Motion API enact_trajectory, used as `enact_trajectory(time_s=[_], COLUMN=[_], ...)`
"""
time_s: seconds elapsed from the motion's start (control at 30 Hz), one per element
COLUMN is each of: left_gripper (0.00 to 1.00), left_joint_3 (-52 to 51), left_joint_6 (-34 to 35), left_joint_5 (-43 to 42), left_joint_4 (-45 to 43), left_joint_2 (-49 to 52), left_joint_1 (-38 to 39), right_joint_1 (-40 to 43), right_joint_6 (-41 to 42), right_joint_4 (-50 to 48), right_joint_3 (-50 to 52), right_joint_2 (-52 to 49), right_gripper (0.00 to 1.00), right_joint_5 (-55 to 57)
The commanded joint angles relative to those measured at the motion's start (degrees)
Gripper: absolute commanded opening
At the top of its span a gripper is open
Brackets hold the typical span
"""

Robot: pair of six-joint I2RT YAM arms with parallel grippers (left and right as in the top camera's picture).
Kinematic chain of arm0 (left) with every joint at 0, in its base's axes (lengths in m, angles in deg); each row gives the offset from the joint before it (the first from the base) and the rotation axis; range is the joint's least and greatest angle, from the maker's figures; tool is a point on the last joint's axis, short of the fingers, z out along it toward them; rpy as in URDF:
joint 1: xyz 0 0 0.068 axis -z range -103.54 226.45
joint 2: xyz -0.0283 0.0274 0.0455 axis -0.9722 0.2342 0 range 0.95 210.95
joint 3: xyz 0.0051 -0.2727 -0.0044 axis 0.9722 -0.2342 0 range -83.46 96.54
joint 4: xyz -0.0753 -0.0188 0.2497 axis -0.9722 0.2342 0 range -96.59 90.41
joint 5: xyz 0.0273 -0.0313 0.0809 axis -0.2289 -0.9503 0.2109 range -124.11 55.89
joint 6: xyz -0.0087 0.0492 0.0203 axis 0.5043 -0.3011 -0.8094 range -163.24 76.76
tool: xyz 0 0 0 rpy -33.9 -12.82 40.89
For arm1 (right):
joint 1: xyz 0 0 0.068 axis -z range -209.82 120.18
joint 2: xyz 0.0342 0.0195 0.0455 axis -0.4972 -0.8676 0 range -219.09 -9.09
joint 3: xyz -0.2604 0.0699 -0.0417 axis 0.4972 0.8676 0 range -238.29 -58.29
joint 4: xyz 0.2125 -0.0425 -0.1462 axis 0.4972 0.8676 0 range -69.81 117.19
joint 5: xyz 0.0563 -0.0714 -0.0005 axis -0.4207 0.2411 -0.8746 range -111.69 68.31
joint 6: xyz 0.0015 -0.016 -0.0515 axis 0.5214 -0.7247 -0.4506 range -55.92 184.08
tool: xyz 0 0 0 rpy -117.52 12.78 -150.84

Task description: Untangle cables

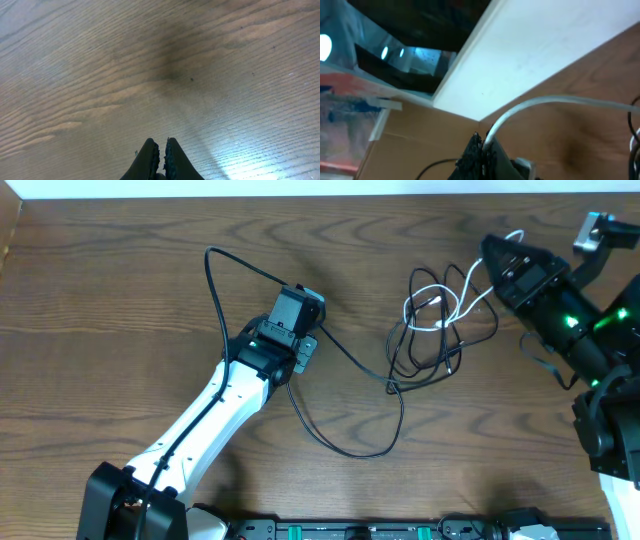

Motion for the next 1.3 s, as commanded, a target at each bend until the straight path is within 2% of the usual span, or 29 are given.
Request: enact_trajectory(time_s=[0.0,0.27,0.53,0.6,0.8,1.07,1.27], left_gripper=[0.08,0.08,0.08,0.08,0.08,0.08,0.07], left_joint_3=[0.02,-0.04,-1.18,-1.25,-1.25,-1.25,-1.25], left_joint_6=[1.14,1.16,2.73,6.8,13.44,15.13,20.11], left_joint_5=[0.52,0.52,2.49,5.75,7.02,7.02,6.84], left_joint_4=[-0.02,-0.02,0.35,1.31,2.82,4.52,5.97], left_joint_2=[0.24,0.33,1.51,3.08,6.49,6.82,6.82], left_joint_1=[-0.17,-0.17,-2.64,-5.51,-17.49,-31.76,-46.18], right_joint_1=[1.6,6.97,12.83,14.69,17.55,19.98,22.16], right_joint_6=[1.57,4.15,3.96,3.96,3.89,2.38,2.38], right_joint_4=[-2.25,-8.85,-5.68,-4.02,-1.11,2.54,3.76], right_joint_3=[-2.56,-8.15,-9.94,-9.94,-9.94,-9.92,-9.92], right_joint_2=[0.24,0.09,-0.13,-0.24,-0.24,-1.64,-4.31], right_gripper=[0.01,0.02,0.02,0.01,0.02,0.01,0.01], right_joint_5=[-1.18,-0.81,4.17,3.96,3.15,3.58,3.58])
